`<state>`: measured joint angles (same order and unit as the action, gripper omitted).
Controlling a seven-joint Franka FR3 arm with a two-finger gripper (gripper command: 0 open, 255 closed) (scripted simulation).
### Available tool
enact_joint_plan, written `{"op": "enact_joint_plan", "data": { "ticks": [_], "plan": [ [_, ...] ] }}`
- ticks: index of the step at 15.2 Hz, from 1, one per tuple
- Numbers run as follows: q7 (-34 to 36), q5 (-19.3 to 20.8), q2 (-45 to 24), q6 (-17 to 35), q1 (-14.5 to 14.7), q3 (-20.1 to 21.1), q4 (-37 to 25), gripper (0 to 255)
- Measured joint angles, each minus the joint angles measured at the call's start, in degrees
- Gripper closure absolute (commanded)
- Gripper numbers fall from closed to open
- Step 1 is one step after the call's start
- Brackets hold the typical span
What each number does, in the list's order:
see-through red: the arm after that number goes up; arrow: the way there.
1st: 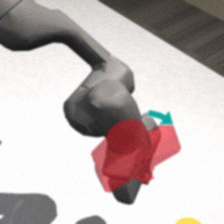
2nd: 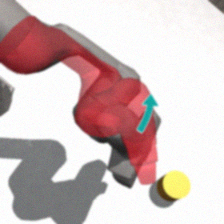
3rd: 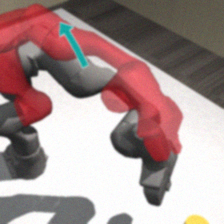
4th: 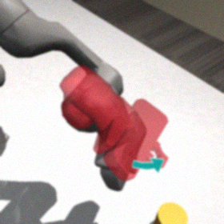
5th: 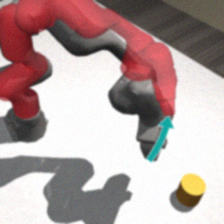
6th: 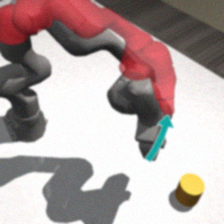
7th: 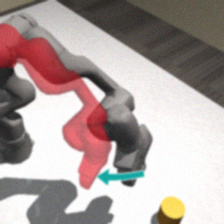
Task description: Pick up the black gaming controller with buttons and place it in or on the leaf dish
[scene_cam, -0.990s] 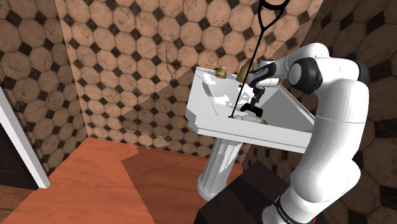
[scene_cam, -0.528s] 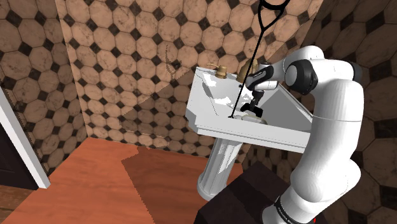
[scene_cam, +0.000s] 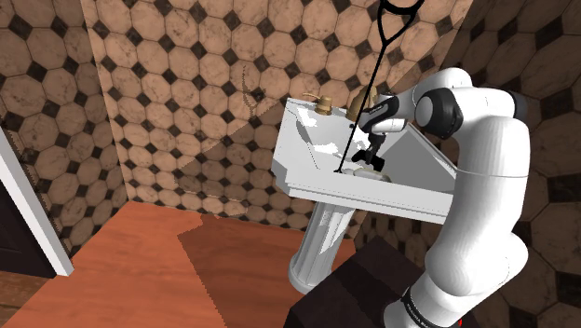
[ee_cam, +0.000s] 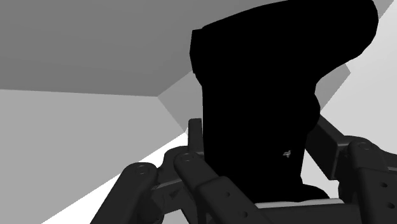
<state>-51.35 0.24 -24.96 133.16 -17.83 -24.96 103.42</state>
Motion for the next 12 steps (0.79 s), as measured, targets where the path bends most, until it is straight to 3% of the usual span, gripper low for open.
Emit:
{"op": "enact_joint_plan", "data": {
  "ticks": [7,12],
  "plan": [
    [0.0,0.5,0.6,0.1,0.7,-0.7,0.9,255],
    [-0.2,1.6,2.2,-3.0,1.3,-1.3,-0.2,255]
  ]
}}
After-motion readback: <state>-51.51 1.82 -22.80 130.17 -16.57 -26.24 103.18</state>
